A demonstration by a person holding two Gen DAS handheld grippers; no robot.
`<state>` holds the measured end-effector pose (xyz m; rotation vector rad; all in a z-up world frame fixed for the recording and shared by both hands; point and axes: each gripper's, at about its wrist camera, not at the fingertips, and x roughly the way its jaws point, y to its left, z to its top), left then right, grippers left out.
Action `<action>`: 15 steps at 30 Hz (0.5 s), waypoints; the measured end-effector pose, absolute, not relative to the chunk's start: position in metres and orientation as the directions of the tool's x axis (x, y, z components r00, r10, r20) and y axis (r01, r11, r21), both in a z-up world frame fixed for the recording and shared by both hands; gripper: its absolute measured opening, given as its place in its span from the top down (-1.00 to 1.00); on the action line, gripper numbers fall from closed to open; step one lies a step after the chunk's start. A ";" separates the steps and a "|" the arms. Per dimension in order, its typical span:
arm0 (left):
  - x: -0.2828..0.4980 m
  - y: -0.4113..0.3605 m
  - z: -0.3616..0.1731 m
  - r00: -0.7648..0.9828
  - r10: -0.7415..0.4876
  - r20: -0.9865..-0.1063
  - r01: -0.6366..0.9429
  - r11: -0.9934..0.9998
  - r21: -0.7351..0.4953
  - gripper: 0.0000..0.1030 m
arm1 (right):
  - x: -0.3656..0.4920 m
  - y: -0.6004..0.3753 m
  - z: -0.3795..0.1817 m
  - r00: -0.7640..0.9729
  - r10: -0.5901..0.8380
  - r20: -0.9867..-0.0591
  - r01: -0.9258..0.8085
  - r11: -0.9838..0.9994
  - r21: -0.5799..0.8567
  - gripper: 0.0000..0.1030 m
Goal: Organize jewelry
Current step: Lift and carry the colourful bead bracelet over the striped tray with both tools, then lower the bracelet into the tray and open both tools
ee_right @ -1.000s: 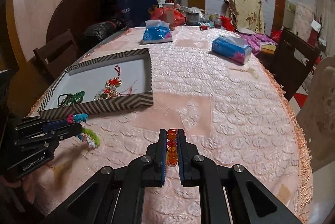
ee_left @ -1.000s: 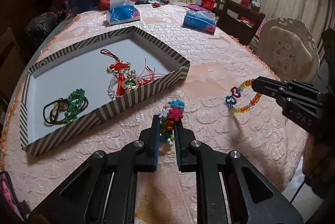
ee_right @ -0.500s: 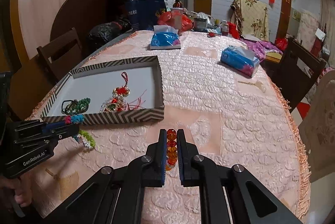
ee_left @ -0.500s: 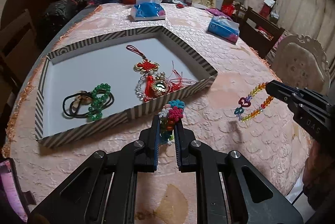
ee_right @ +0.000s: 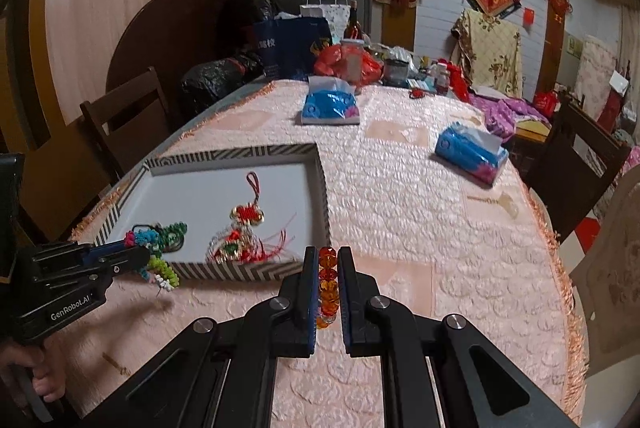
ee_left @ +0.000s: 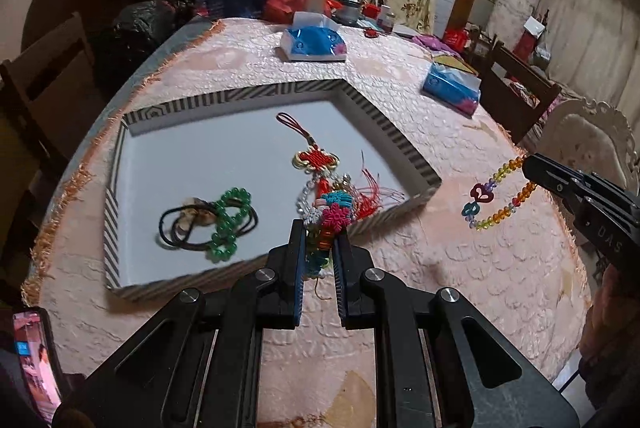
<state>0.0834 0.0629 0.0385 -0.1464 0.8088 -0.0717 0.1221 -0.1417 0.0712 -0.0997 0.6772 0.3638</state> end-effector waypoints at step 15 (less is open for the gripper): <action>0.139 0.124 0.059 0.708 -0.030 -0.705 -0.100 0.985 -0.142 0.78 | 0.147 -0.119 0.094 0.722 0.332 -0.606 -0.395 0.918 0.032 0.84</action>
